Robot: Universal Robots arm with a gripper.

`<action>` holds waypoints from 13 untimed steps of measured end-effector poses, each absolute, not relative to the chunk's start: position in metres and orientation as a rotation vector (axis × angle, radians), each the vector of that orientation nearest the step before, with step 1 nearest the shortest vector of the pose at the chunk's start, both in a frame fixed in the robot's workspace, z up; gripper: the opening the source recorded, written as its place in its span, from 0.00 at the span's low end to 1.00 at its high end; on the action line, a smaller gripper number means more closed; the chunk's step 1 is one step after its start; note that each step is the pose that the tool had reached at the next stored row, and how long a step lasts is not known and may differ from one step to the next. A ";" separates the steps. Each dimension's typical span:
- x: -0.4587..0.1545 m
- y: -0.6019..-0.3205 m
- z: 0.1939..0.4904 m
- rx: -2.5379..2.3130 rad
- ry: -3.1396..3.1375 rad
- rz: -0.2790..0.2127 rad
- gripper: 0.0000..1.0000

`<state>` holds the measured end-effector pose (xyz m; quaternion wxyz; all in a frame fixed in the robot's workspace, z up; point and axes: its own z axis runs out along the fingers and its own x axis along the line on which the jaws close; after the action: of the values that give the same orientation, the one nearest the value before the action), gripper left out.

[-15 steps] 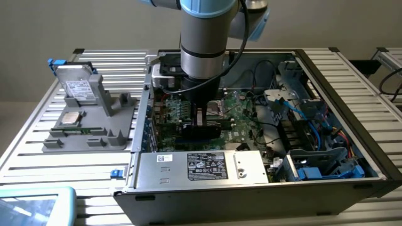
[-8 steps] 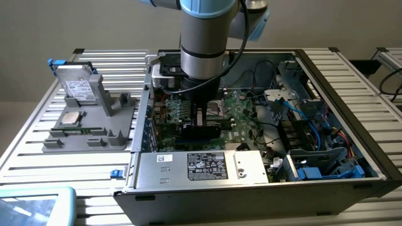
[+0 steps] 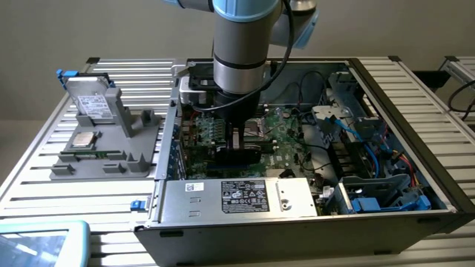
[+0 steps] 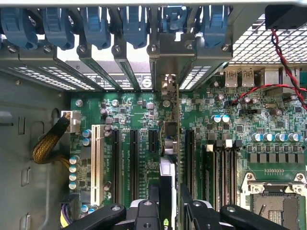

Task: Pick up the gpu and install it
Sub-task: 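Insert the gpu into the slot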

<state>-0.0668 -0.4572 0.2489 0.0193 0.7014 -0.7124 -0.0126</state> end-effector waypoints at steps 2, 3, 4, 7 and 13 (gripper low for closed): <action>-0.067 -0.457 0.249 2.177 -2.210 -0.039 0.27; -0.067 -0.457 0.249 2.178 -2.210 -0.039 0.27; -0.067 -0.457 0.249 2.180 -2.208 -0.039 0.27; -0.067 -0.457 0.249 2.186 -2.202 -0.039 0.27; -0.067 -0.457 0.249 2.193 -2.195 -0.039 0.27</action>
<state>-0.0668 -0.4575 0.2488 0.0194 0.7065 -0.7073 -0.0125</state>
